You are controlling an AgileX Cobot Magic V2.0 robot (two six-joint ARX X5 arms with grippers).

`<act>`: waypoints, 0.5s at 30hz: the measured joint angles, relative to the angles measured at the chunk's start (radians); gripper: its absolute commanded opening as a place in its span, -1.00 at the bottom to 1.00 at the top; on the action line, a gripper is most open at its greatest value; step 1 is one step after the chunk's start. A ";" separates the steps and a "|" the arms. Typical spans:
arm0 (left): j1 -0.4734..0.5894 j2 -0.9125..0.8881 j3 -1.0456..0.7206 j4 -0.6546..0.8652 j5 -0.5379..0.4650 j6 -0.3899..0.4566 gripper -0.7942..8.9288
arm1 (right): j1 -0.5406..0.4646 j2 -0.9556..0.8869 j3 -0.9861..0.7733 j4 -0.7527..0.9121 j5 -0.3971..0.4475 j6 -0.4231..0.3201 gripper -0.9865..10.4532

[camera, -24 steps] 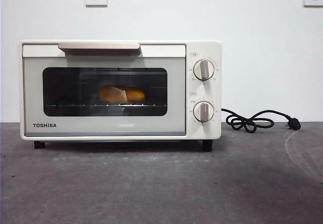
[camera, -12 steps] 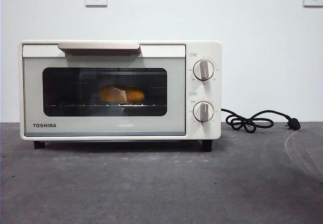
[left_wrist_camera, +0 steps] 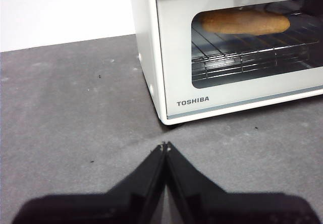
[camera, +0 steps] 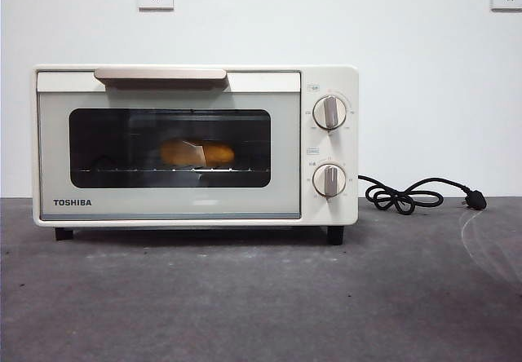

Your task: Take the corn from the table,put the corn in the oven

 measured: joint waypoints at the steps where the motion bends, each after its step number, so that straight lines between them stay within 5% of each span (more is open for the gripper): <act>1: 0.000 0.000 0.000 0.000 0.000 0.000 -0.84 | 0.000 0.000 0.000 0.000 0.000 0.000 -0.83; 15: 0.000 0.000 0.000 0.000 0.000 0.000 -0.84 | 0.000 0.000 0.000 0.000 0.006 0.000 -0.83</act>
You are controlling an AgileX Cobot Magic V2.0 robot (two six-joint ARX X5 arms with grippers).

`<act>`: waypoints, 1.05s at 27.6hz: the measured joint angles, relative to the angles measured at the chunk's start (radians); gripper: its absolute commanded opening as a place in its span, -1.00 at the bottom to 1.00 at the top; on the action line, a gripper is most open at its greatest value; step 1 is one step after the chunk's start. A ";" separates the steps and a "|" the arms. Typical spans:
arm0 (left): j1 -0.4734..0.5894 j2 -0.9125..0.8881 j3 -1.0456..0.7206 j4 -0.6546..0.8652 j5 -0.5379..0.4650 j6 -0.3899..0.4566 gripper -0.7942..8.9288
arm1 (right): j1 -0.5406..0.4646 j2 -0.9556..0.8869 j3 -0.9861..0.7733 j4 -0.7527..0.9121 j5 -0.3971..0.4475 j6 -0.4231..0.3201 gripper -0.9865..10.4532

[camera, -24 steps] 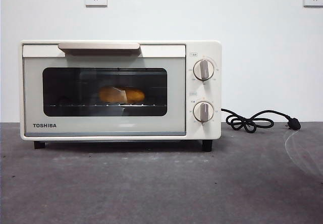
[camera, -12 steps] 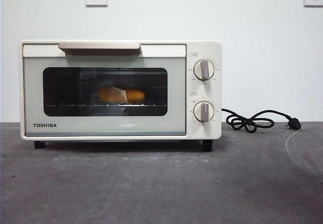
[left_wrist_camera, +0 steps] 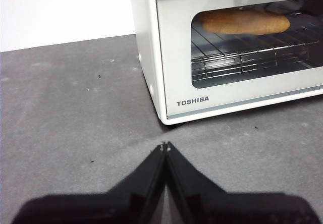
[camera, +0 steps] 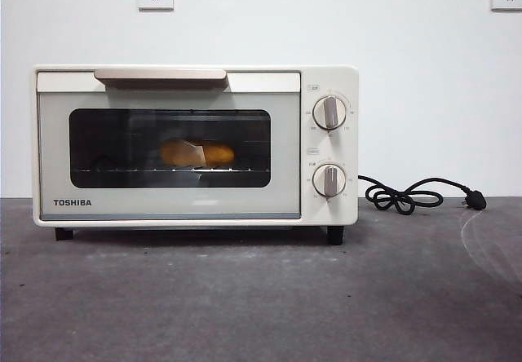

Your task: Take the corn from the table,put the corn in the oven

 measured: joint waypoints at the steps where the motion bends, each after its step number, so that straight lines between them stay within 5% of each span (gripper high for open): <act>1: 0.000 0.000 0.000 0.000 0.000 0.000 -0.84 | 0.000 0.000 0.000 0.000 0.000 0.000 -0.83; 29: 0.000 -0.013 0.000 0.039 -0.003 0.026 -0.84 | 0.000 0.000 0.000 0.000 0.000 0.000 -0.83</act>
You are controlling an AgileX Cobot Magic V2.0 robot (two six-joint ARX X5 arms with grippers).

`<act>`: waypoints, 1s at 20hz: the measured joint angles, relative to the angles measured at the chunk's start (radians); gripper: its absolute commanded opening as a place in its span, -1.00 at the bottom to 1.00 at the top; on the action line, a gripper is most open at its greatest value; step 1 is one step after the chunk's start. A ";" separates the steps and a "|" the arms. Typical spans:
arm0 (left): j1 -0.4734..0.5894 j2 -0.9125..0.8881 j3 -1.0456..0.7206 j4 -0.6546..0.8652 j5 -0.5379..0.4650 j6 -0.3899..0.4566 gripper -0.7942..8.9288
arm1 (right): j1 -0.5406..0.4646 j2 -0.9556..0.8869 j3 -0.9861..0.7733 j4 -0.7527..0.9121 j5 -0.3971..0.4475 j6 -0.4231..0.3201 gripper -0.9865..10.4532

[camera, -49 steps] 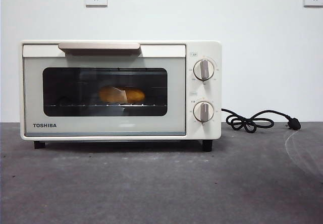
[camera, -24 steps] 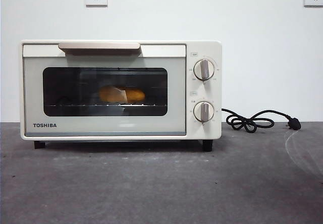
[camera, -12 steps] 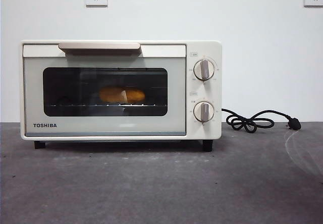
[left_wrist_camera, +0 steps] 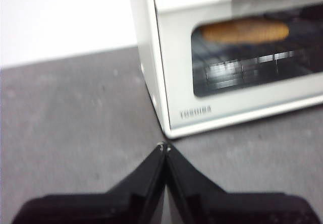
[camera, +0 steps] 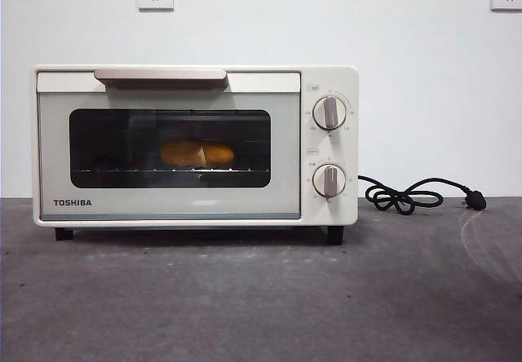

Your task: Take the corn from the table,put the corn in the oven

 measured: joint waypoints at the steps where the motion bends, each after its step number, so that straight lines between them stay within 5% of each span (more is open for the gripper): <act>1: 0.000 0.000 0.000 0.023 0.001 0.002 -0.84 | 0.000 0.000 0.000 0.000 0.000 0.000 -0.83; 5: 0.000 -0.002 0.001 0.128 0.003 0.008 -0.84 | 0.000 0.000 0.000 0.000 0.000 0.000 -0.83; 10: 0.000 -0.003 0.001 -0.034 -0.003 0.010 -0.84 | 0.000 0.000 0.000 0.000 0.000 0.000 -0.83; 20: 0.000 -0.001 0.001 -0.018 -0.004 0.011 -0.84 | 0.000 0.001 0.000 0.000 0.000 0.000 -0.83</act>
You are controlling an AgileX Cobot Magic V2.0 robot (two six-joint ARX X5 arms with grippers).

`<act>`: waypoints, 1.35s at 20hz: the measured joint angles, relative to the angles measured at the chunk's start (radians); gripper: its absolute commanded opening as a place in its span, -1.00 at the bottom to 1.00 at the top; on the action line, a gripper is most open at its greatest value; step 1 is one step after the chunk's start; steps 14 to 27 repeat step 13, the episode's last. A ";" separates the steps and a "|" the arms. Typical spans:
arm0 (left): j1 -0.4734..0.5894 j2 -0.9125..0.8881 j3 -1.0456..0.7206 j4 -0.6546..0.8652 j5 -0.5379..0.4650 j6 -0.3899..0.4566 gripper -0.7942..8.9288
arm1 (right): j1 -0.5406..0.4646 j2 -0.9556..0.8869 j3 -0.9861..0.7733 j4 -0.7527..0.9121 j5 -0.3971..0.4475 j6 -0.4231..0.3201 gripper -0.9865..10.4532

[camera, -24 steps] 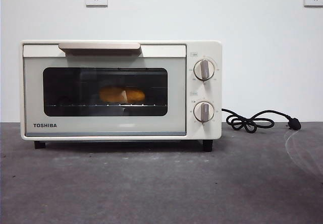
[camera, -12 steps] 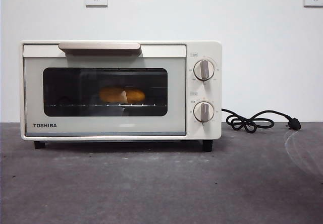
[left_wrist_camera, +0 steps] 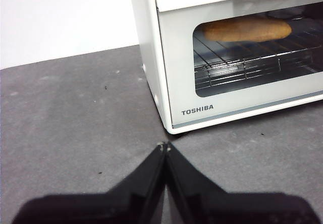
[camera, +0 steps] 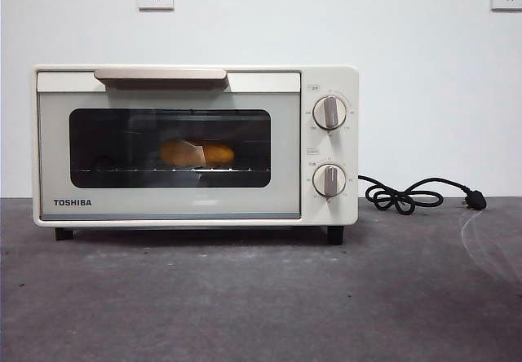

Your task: Take the corn from the table,put the corn in the oven

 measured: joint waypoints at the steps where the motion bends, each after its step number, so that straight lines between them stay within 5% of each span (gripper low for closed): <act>1: 0.000 0.000 0.000 0.000 0.000 0.000 -0.84 | 0.000 0.000 0.000 0.000 0.000 0.000 -0.83; 27: 0.000 0.000 0.000 -0.007 0.000 0.000 -0.84 | 0.000 0.000 0.000 0.000 0.000 0.000 -0.83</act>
